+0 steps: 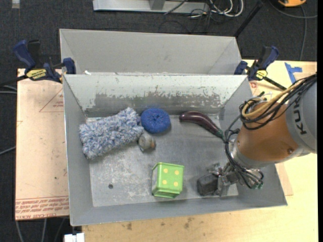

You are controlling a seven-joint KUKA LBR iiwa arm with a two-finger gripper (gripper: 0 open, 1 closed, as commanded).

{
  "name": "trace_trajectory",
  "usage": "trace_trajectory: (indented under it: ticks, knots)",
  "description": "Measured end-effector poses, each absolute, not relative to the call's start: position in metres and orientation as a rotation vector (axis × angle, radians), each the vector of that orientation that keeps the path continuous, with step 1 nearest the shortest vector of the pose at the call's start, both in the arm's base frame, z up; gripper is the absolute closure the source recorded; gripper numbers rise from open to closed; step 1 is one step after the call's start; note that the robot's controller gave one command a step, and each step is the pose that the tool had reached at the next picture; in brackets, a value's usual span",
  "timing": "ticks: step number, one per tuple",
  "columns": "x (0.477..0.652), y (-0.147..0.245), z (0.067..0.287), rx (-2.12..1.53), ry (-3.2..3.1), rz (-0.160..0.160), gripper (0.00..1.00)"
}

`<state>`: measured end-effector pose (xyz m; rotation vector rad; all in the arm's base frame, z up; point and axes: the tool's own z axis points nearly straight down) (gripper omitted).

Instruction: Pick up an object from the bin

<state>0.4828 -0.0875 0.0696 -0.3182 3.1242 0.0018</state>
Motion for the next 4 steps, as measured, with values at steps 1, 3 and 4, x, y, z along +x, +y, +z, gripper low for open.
trace_trajectory:
  ticks: [1, 3, 4]
  knots:
    - [0.483, -0.087, 0.070, -0.318, 3.124, 0.002, 1.00]
    - [0.480, -0.086, 0.094, -0.318, 3.135, 0.006, 1.00]
    - [0.482, -0.087, 0.114, -0.317, 3.129, 0.003, 1.00]
